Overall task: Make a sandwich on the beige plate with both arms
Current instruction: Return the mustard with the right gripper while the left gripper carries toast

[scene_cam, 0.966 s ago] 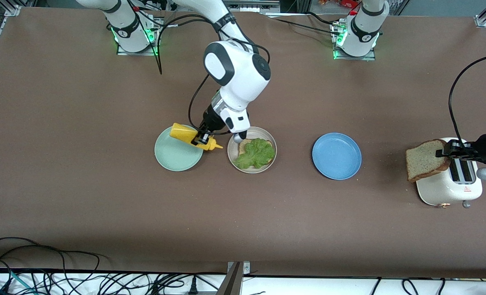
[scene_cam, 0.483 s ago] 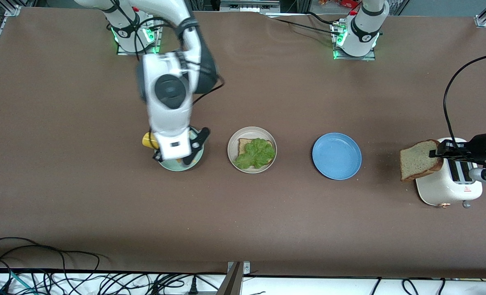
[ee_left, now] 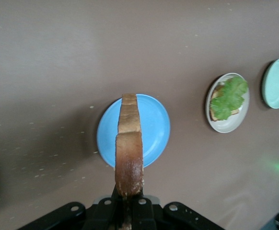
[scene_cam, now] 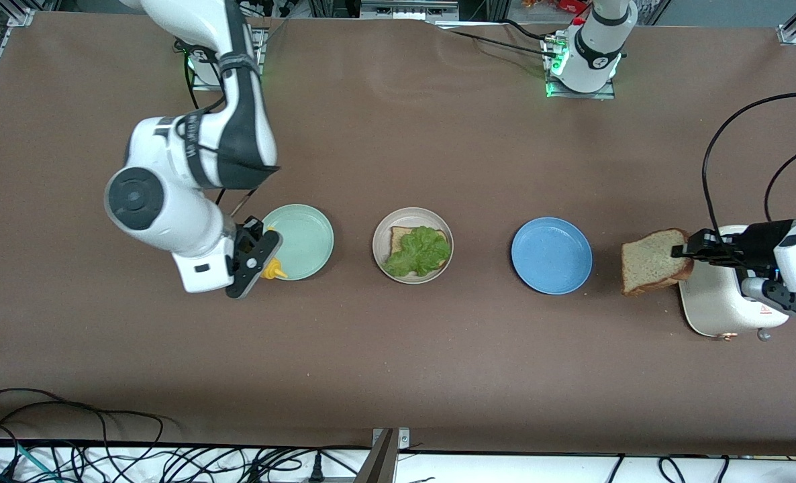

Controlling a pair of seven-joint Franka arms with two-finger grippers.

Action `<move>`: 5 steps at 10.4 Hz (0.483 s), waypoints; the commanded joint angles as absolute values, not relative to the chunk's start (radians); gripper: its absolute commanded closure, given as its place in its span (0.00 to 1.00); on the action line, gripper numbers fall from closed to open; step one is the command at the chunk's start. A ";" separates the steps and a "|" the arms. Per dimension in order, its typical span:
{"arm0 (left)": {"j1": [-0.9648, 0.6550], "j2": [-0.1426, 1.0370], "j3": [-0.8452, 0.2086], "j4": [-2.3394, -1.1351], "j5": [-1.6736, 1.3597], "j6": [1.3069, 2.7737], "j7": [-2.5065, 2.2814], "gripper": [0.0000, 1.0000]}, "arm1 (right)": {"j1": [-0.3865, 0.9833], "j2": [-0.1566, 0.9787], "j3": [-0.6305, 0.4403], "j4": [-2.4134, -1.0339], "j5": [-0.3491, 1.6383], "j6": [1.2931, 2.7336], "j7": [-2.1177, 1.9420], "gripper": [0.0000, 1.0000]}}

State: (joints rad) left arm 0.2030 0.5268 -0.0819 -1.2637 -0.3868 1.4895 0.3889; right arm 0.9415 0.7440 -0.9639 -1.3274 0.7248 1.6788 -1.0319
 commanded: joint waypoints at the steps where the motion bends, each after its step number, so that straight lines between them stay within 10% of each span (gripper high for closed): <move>1: 0.158 0.548 -0.077 -1.261 -0.460 1.473 0.310 1.00 | 0.832 0.733 -0.962 -1.341 0.856 1.619 -1.155 1.00; 5: 0.049 0.612 -0.077 -1.258 -0.615 1.476 0.131 1.00 | 0.761 0.733 -0.957 -1.391 0.983 1.606 -1.354 1.00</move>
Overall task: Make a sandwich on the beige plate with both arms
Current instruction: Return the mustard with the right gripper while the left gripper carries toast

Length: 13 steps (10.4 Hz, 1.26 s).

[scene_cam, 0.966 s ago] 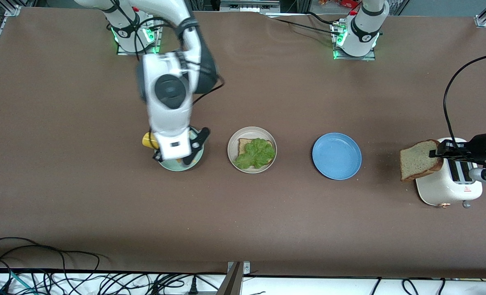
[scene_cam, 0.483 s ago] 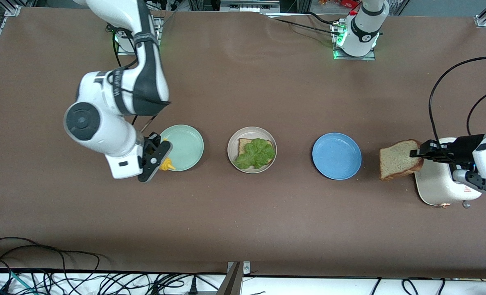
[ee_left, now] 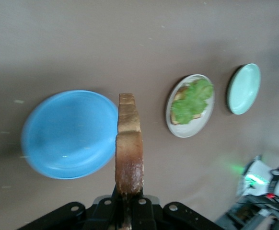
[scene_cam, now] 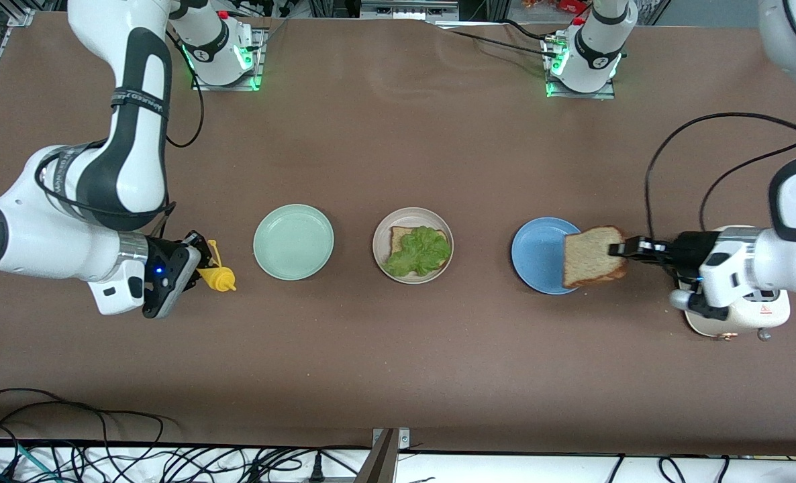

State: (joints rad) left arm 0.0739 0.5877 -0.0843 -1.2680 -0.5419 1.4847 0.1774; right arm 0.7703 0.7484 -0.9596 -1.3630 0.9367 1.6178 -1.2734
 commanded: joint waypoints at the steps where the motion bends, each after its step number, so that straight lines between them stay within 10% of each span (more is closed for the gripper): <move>1: 0.035 0.629 -0.077 -1.258 -0.673 1.476 0.115 1.00 | 0.755 0.732 -0.962 -1.434 1.070 1.588 -1.430 1.00; 13: -0.234 0.782 -0.075 -1.264 -0.992 1.707 0.115 1.00 | 0.545 0.756 -0.940 -1.756 1.407 1.287 -2.162 1.00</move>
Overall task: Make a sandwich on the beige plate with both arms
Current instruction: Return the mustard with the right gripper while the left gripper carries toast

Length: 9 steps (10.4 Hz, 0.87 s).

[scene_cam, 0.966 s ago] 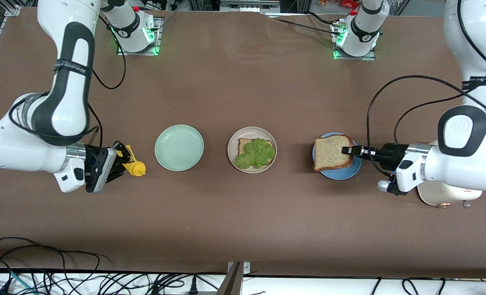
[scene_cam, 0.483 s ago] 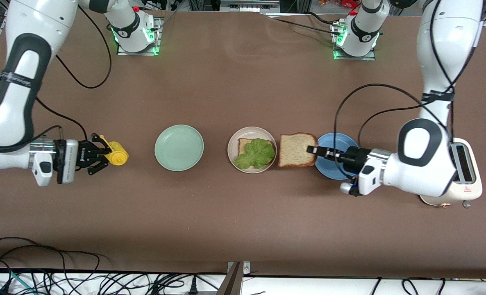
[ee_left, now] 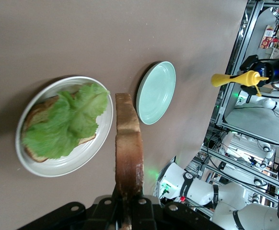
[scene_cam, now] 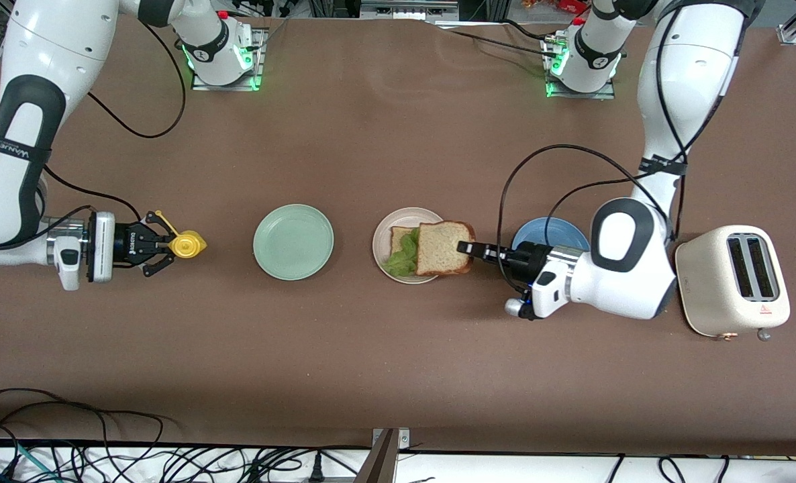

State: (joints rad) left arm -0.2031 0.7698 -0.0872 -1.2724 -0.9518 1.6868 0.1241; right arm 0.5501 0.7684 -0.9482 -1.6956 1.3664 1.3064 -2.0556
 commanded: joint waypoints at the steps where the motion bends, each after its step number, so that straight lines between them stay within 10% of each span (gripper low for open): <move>1: -0.248 0.788 -0.075 -1.276 -0.994 1.715 0.115 1.00 | 0.522 0.756 -0.913 -1.772 1.420 1.285 -2.224 1.00; 9: -0.304 0.839 -0.075 -1.296 -0.994 1.765 0.117 1.00 | 0.180 0.882 -0.528 -1.805 1.528 1.226 -2.621 1.00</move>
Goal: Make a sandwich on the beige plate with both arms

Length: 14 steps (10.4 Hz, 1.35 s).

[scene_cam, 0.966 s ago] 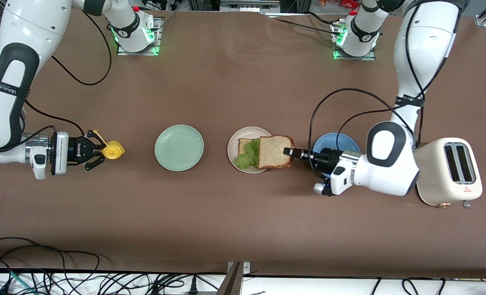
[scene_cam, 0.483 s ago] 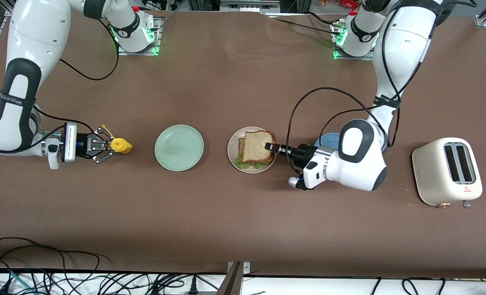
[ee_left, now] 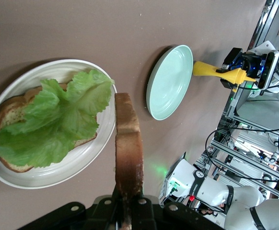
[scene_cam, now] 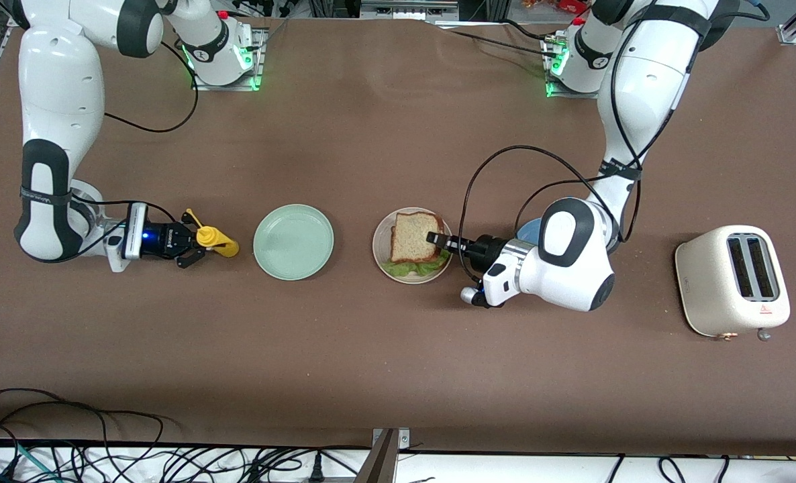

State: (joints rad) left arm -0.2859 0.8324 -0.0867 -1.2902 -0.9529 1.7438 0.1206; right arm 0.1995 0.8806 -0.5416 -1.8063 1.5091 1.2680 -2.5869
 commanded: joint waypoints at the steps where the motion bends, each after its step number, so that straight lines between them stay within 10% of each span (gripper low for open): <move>1: -0.307 0.844 -0.075 -1.296 -0.994 1.767 0.117 1.00 | 0.179 0.881 -0.528 -1.805 1.528 1.220 -2.622 1.00; 2: -0.307 0.847 -0.075 -1.296 -0.994 1.769 0.117 1.00 | 0.181 0.885 -0.526 -1.799 1.526 1.212 -2.622 1.00; 4: -0.308 0.865 -0.075 -1.296 -0.994 1.782 0.117 1.00 | 0.181 0.902 -0.523 -1.802 1.528 1.206 -2.635 0.00; 7: -0.314 0.887 -0.075 -1.296 -0.994 1.783 0.118 1.00 | 0.175 0.903 -0.520 -1.801 1.535 1.209 -2.648 0.00; 9: -0.313 0.900 -0.075 -1.296 -0.988 1.784 0.132 0.48 | 0.120 0.902 -0.522 -1.778 1.534 1.223 -2.645 0.00; 10: -0.311 0.907 -0.074 -1.296 -0.983 1.784 0.133 0.38 | 0.104 0.902 -0.532 -1.767 1.517 1.223 -2.645 0.00; 14: -0.302 0.916 -0.068 -1.295 -0.977 1.786 0.135 0.27 | 0.066 0.900 -0.575 -1.711 1.384 1.258 -2.626 0.00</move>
State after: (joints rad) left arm -0.3004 0.9164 -0.0771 -1.2925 -0.9530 1.7804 0.1220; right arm 0.0676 0.8964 -0.5656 -1.7674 1.4314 1.2491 -2.6339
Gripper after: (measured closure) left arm 0.278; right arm 0.000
